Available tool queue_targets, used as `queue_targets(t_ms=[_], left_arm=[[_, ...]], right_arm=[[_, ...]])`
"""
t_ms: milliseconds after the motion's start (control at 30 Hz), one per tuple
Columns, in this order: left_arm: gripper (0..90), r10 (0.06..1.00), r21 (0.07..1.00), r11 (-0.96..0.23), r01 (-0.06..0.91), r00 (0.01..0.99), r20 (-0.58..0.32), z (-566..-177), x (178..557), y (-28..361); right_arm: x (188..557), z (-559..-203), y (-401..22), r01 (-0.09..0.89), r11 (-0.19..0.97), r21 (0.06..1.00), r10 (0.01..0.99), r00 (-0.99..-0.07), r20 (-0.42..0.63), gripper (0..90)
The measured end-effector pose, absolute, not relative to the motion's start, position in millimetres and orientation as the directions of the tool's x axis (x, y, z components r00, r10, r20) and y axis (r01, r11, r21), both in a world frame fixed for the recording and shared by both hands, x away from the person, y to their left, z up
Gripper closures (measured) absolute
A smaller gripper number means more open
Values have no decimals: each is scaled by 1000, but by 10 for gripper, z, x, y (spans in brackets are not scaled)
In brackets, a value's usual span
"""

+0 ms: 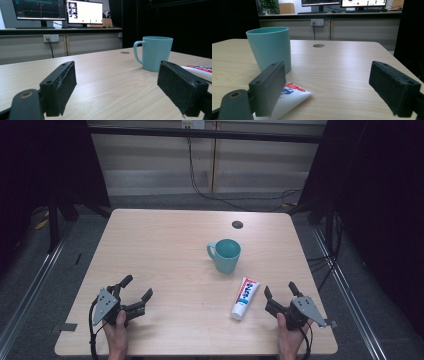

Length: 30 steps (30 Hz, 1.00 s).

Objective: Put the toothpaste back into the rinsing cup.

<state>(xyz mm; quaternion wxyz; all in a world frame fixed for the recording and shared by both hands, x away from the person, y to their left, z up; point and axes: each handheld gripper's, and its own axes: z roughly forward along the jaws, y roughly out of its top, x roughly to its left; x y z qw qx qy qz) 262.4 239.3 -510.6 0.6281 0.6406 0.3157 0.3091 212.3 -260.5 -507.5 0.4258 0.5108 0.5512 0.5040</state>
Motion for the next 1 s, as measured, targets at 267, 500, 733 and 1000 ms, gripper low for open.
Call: queue_targets(t_ms=[267, 500, 733, 1000], left_arm=[[155, 793, 1000, -10, 16, 609, -2, -5107, 2625, 2393], [155, 794, 1000, -11, 18, 608, -2, -5106, 2623, 2393], [155, 791, 1000, -11, 16, 612, -1, -5106, 2627, 2393], [155, 791, 1000, -10, 16, 612, -2, -5106, 2627, 2392]], right_arm=[[2127, -5075, -2599, 132, -21, 991, 993, -114, 36, 129], [2133, -5074, -2577, 133, -1, 991, 994, -112, 16, 131], [2148, -5069, -2572, 148, -11, 989, 995, -100, 26, 158], [2224, -5054, -2544, 219, -15, 976, 994, -98, 38, 164]])
